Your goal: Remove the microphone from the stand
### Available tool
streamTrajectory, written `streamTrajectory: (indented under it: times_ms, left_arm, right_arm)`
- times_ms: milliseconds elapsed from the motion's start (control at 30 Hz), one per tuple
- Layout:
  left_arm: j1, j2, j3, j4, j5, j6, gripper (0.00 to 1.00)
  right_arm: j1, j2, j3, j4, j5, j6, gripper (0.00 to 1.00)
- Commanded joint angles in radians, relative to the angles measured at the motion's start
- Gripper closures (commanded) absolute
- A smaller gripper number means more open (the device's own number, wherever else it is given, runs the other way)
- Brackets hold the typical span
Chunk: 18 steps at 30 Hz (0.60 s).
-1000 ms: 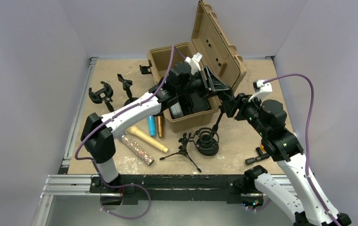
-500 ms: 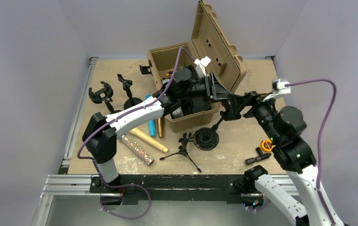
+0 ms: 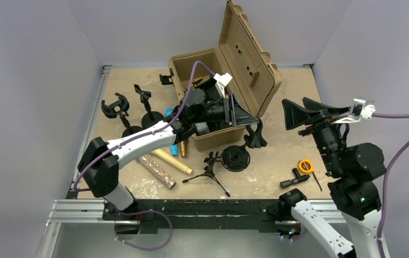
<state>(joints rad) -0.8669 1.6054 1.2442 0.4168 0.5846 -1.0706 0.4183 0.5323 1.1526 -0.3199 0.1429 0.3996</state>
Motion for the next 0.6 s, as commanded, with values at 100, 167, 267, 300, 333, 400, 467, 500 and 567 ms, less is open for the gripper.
streamTrajectory:
  times_ms: [100,167,267,300,333,400,467,500,567]
  left_arm:
    - [0.013,0.012,-0.127,-0.159,-0.103,0.149,1.0]
    - [0.029,0.018,-0.146,-0.156,-0.115,0.147,1.0]
    - [0.041,0.038,-0.153,-0.158,-0.119,0.147,1.0]
    - [0.042,0.044,-0.159,-0.157,-0.123,0.145,1.0]
    - [0.042,0.048,-0.167,-0.155,-0.13,0.142,1.0]
    - [0.042,0.057,-0.179,-0.155,-0.145,0.133,1.0]
    - [0.042,0.064,-0.18,-0.18,-0.169,0.144,1.0]
    - [0.041,0.065,-0.18,-0.192,-0.181,0.156,1.0]
    - [0.037,0.064,-0.192,-0.206,-0.21,0.183,1.0]
  right_arm:
    - [0.002,0.019,-0.009,0.031,0.013,-0.017,0.21]
    - [0.002,0.02,-0.013,0.032,0.014,-0.018,0.21]
    - [0.002,0.017,-0.027,0.038,0.012,-0.018,0.21]
    - [0.002,0.019,-0.03,0.04,0.01,-0.017,0.21]
    - [0.002,0.021,-0.034,0.04,0.011,-0.017,0.21]
    - [0.002,0.021,-0.039,0.04,0.009,-0.018,0.21]
    - [0.002,0.02,-0.045,0.044,0.009,-0.016,0.21]
    - [0.002,0.021,-0.046,0.045,0.009,-0.016,0.21]
    - [0.002,0.023,-0.048,0.043,0.011,-0.017,0.21]
